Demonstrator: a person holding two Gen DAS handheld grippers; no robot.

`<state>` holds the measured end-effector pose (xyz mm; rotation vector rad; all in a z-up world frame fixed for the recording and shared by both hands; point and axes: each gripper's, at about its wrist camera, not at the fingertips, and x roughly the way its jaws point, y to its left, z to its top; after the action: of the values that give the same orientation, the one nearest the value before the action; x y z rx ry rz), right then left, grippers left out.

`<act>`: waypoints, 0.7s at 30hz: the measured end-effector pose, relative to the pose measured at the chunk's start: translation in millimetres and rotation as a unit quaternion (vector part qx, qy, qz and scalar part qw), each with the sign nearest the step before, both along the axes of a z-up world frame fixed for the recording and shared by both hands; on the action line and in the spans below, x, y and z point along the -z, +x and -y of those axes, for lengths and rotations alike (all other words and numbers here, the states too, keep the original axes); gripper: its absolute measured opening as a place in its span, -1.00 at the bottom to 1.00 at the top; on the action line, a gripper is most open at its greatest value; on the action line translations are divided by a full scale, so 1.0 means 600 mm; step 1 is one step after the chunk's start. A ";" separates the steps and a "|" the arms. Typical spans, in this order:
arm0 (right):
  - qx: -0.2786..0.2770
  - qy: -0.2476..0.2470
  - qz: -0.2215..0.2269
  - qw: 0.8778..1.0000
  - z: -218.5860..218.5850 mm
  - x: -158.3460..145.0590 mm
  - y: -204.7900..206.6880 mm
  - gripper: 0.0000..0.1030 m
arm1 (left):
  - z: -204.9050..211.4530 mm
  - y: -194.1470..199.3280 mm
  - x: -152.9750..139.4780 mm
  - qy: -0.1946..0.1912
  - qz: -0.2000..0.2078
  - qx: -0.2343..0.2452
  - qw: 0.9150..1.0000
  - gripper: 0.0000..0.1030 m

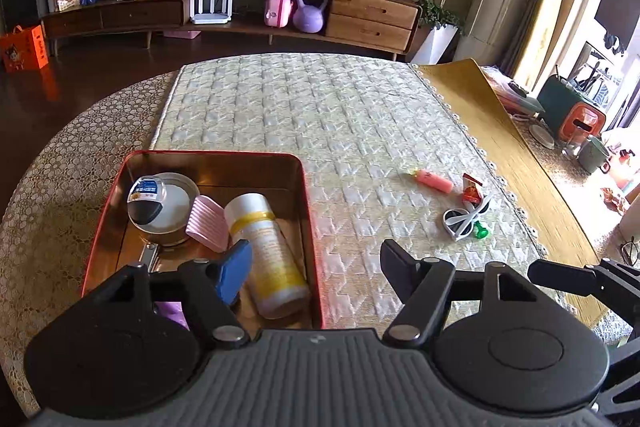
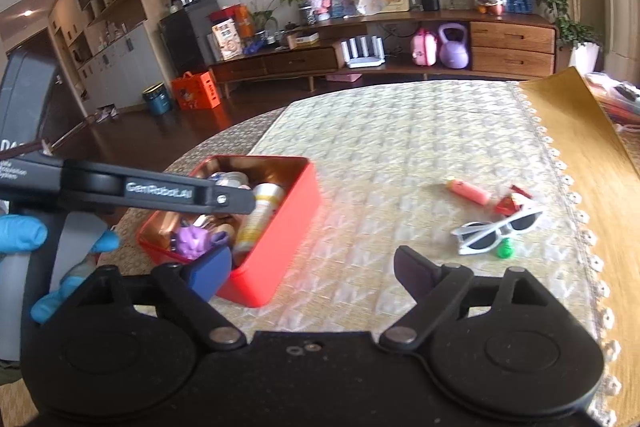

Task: Organize rigid objects
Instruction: 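Withdraw both open tools from the red box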

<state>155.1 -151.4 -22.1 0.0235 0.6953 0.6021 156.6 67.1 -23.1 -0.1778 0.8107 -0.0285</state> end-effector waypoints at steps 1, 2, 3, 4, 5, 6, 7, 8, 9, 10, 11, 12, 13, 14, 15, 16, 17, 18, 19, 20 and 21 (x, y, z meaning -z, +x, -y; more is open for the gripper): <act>0.005 0.000 0.001 1.000 0.009 0.000 0.000 0.78 | 0.006 -0.001 0.000 -0.001 0.000 0.003 1.000 0.36; 0.010 0.000 0.002 1.000 0.021 0.001 0.000 0.82 | 0.012 -0.002 -0.001 -0.001 0.000 0.005 1.000 0.37; 0.015 0.001 0.002 1.000 0.031 0.001 0.001 0.87 | 0.019 -0.002 -0.002 -0.002 0.001 0.008 1.000 0.37; 0.020 0.000 0.004 1.000 0.041 0.001 0.001 0.89 | 0.025 -0.002 -0.002 -0.002 0.001 0.010 1.000 0.43; 0.025 -0.001 0.006 1.000 0.049 0.001 0.002 0.93 | 0.030 -0.002 -0.002 -0.003 0.002 0.012 1.000 0.45; 0.029 -0.002 0.008 1.000 0.059 0.002 0.002 0.98 | 0.036 -0.001 -0.002 -0.004 0.003 0.013 1.000 0.49; 0.033 -0.004 0.009 0.999 0.066 0.003 0.000 0.99 | 0.041 -0.001 -0.001 -0.005 0.003 0.014 1.000 0.50; 0.036 -0.006 0.010 0.999 0.074 0.003 0.002 0.99 | 0.047 0.001 -0.001 -0.007 0.003 0.016 1.000 0.50; 0.039 -0.009 0.011 0.999 0.080 0.004 0.003 0.99 | 0.052 0.002 0.000 -0.008 0.003 0.017 1.000 0.52; 0.041 -0.013 0.012 0.999 0.086 0.005 0.005 0.99 | 0.058 0.005 0.001 -0.010 0.002 0.018 1.000 0.54; 0.042 -0.016 0.014 0.999 0.093 0.007 0.006 0.99 | 0.063 0.007 0.001 -0.012 0.002 0.018 1.000 0.54; 0.042 -0.016 0.016 0.999 0.100 0.008 0.008 0.99 | 0.068 0.009 0.002 -0.012 0.003 0.019 1.000 0.54; 0.040 -0.014 0.015 0.999 0.107 0.010 0.010 0.99 | 0.074 0.012 0.002 -0.011 0.003 0.022 1.000 0.54; 0.042 -0.013 0.015 0.999 0.112 0.012 0.013 0.99 | 0.081 0.015 0.002 -0.010 0.004 0.024 1.000 0.54; 0.044 -0.017 0.017 0.999 0.118 0.014 0.016 0.99 | 0.086 0.018 0.002 -0.009 0.005 0.026 1.000 0.54; 0.045 -0.022 0.019 0.999 0.120 0.016 0.018 0.99 | 0.092 0.023 0.003 -0.009 0.005 0.028 1.000 0.55; 0.045 -0.026 0.021 0.998 0.122 0.019 0.021 0.99 | 0.098 0.028 0.004 -0.008 0.004 0.030 1.000 0.55; 0.045 -0.030 0.022 0.998 0.125 0.022 0.023 0.99 | 0.104 0.034 0.005 -0.009 0.002 0.031 0.999 0.55; 0.044 -0.032 0.023 0.998 0.130 0.025 0.026 0.99 | 0.109 0.041 0.006 -0.009 0.001 0.032 0.999 0.55; 0.043 -0.035 0.022 0.998 0.132 0.029 0.029 0.99 | 0.114 0.047 0.006 -0.009 -0.001 0.033 0.999 0.55; 0.041 -0.039 0.023 0.998 0.136 0.034 0.034 0.99 | 0.119 0.054 0.007 -0.009 -0.001 0.034 0.999 0.55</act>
<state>175.2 -232.8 -42.4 -0.0342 0.6685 0.4959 189.2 -4.3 -27.5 -0.1673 0.8182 -0.0989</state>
